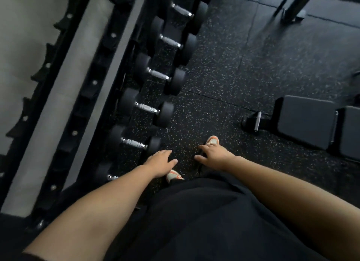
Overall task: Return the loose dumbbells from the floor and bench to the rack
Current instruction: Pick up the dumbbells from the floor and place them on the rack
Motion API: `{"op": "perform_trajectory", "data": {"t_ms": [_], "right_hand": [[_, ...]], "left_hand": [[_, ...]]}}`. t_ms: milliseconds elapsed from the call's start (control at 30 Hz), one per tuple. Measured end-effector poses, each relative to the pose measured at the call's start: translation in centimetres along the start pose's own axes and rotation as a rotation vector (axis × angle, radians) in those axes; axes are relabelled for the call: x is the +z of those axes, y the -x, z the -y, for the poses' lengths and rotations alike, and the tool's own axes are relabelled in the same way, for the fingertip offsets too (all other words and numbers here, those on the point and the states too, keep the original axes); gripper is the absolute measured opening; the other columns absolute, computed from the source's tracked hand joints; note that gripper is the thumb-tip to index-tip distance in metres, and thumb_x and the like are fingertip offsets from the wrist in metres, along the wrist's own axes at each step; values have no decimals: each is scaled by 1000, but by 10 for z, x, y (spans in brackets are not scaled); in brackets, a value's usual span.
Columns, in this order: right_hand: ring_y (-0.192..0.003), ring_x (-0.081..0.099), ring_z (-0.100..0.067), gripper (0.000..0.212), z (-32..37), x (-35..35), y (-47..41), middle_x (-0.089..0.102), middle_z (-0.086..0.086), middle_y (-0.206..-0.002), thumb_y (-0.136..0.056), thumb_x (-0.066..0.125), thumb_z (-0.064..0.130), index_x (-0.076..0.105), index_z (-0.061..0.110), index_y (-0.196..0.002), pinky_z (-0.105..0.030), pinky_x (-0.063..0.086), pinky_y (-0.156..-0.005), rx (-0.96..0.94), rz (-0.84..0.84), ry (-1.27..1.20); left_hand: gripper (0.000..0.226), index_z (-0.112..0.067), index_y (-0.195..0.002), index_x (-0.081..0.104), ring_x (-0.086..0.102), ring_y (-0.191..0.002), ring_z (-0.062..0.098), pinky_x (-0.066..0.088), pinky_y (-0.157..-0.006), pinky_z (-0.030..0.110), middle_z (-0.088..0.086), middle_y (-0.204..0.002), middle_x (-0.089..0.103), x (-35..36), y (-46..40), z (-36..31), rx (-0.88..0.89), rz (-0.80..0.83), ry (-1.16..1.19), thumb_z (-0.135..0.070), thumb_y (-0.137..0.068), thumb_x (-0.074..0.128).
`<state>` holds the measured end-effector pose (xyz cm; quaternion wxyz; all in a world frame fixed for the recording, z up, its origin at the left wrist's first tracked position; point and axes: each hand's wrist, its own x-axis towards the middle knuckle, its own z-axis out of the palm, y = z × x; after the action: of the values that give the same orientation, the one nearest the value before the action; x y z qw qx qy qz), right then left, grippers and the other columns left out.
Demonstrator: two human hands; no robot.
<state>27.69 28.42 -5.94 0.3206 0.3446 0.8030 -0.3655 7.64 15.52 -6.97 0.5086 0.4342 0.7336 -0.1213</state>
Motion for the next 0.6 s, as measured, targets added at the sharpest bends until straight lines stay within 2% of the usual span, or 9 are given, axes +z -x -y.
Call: {"op": "perform_trajectory", "data": {"t_ms": [233,467,600], "right_hand": [[-131,48,-31,64,-85,-56,0,55,-11,-139,-97,40,59,51,9,-135,-41,35,-108,28,-56,-116],[-135,43,-30,66,-151,-104,-2,52,-10,-146,-97,41,58,45,10,-142,-39,34,-109,117,-128,-273],[-136,42,-30,68,-179,-134,-10,50,-11,-147,-97,41,58,43,9,-144,-41,36,-110,164,-151,-345]], "left_hand": [[69,-17,-153,29,27,-147,21,24,-119,39,4,-160,29,-64,-59,-107,71,47,-192,-54,-97,42],[67,-19,-151,35,31,-145,20,27,-117,40,3,-158,36,-113,-110,-213,217,64,-392,-54,-94,42],[70,-26,-141,44,48,-131,28,39,-108,45,5,-149,46,-147,-138,-253,250,110,-441,-65,-84,37]]}}
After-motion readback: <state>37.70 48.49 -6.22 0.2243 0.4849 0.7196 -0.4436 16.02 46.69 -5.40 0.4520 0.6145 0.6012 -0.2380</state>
